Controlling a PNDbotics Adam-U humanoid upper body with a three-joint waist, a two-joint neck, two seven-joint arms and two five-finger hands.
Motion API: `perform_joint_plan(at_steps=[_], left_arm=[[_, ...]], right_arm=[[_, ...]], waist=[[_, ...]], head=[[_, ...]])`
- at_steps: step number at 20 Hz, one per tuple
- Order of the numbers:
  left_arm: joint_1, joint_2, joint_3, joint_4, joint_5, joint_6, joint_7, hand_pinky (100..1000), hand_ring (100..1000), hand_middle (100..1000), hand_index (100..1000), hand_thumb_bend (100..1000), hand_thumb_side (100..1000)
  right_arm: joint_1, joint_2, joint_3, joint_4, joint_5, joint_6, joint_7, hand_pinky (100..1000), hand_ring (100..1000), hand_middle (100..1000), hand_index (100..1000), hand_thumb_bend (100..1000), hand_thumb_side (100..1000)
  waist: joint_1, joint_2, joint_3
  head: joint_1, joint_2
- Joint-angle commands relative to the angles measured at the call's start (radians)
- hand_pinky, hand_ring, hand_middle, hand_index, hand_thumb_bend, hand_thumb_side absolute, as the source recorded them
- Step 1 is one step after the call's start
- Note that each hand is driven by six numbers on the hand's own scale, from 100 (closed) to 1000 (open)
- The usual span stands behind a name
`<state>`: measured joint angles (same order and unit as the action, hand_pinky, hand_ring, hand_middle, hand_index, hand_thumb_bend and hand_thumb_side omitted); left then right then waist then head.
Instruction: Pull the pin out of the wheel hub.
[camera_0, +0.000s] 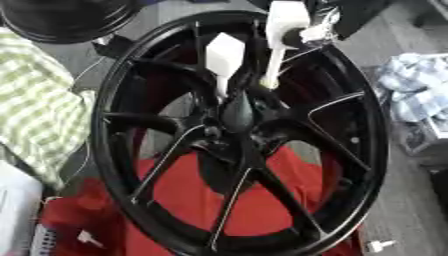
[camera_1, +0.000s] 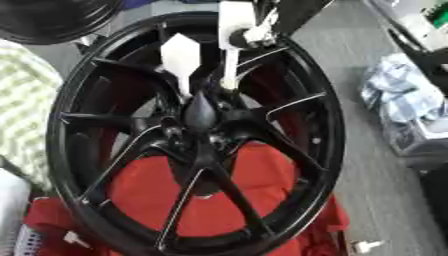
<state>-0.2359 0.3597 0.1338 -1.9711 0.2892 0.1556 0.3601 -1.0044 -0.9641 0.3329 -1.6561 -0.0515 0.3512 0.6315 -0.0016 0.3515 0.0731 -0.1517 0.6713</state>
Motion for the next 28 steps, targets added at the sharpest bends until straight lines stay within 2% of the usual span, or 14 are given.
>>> perform_joint_plan(at_steps=[1,4,7,10,14,15,16,17,19,23,27,28], left_arm=[[-0.001,0.018,0.016,-0.015,-0.008,-0.002,0.008,775,612,592,721,745,448],[0.0,0.014,0.019,-0.015,-0.005,-0.002,0.012,775,612,592,721,741,447],[0.0,0.014,0.023,-0.019,-0.001,-0.004,0.015,775,612,592,721,742,448],[0.004,0.016,0.027,-0.018,-0.006,-0.003,0.02,775,612,593,721,742,448],[0.009,0.017,0.032,-0.019,-0.011,-0.003,0.027,776,612,593,722,740,449],[0.009,0.018,0.033,-0.019,-0.012,-0.003,0.028,776,612,593,722,741,449],[0.009,0.018,0.034,-0.019,-0.013,-0.003,0.029,776,613,594,722,742,450],[0.009,0.018,0.034,-0.02,-0.014,-0.003,0.03,776,613,594,722,744,452],[0.01,0.019,0.036,-0.02,-0.016,-0.003,0.031,776,613,595,721,745,449],[0.013,0.019,0.039,-0.02,-0.016,-0.003,0.034,777,613,595,722,745,452],[0.011,0.017,0.038,-0.021,-0.013,-0.005,0.035,777,614,596,722,729,478],[0.011,0.017,0.038,-0.02,-0.012,-0.005,0.035,777,614,596,722,749,474]], right_arm=[[0.065,-0.107,-0.123,-0.045,-0.071,-0.003,-0.096,701,634,493,577,226,325],[0.209,-0.18,-0.258,-0.068,-0.164,-0.02,-0.235,714,629,494,581,213,331],[0.355,-0.237,-0.382,-0.069,-0.218,-0.05,-0.375,720,625,494,582,216,330],[0.48,-0.264,-0.486,-0.042,-0.223,-0.075,-0.493,723,625,494,580,221,323],[0.604,-0.261,-0.601,0.04,-0.188,-0.092,-0.632,725,628,498,587,235,314],[0.627,-0.257,-0.62,0.062,-0.161,-0.091,-0.659,726,634,505,595,239,326],[0.65,-0.247,-0.638,0.089,-0.133,-0.083,-0.678,752,752,671,727,276,377],[0.669,-0.234,-0.653,0.113,-0.115,-0.072,-0.688,772,811,782,790,276,394],[0.697,-0.209,-0.677,0.147,-0.104,-0.059,-0.691,814,894,879,865,298,417],[0.726,-0.178,-0.709,0.193,-0.122,-0.061,-0.734,821,904,888,875,331,446],[0.73,-0.172,-0.714,0.201,-0.141,-0.066,-0.782,818,898,886,877,343,500],[0.729,-0.171,-0.714,0.201,-0.145,-0.065,-0.789,818,896,884,877,345,503]], waist=[[0.004,-0.02,-0.007],[0.01,-0.017,-0.014],[0.018,-0.014,-0.022],[0.023,-0.013,-0.035],[0.024,-0.013,-0.052],[0.024,-0.013,-0.054],[0.024,-0.013,-0.055],[0.024,-0.013,-0.055],[0.024,-0.014,-0.055],[0.024,-0.013,-0.053],[0.021,-0.014,-0.05],[0.021,-0.014,-0.05]], head=[[0.002,-0.024],[0.012,-0.038],[0.021,-0.05],[0.032,-0.057],[0.055,-0.058],[0.058,-0.059],[0.062,-0.06],[0.063,-0.061],[0.065,-0.063],[0.07,-0.065],[0.066,-0.069],[0.065,-0.07]])
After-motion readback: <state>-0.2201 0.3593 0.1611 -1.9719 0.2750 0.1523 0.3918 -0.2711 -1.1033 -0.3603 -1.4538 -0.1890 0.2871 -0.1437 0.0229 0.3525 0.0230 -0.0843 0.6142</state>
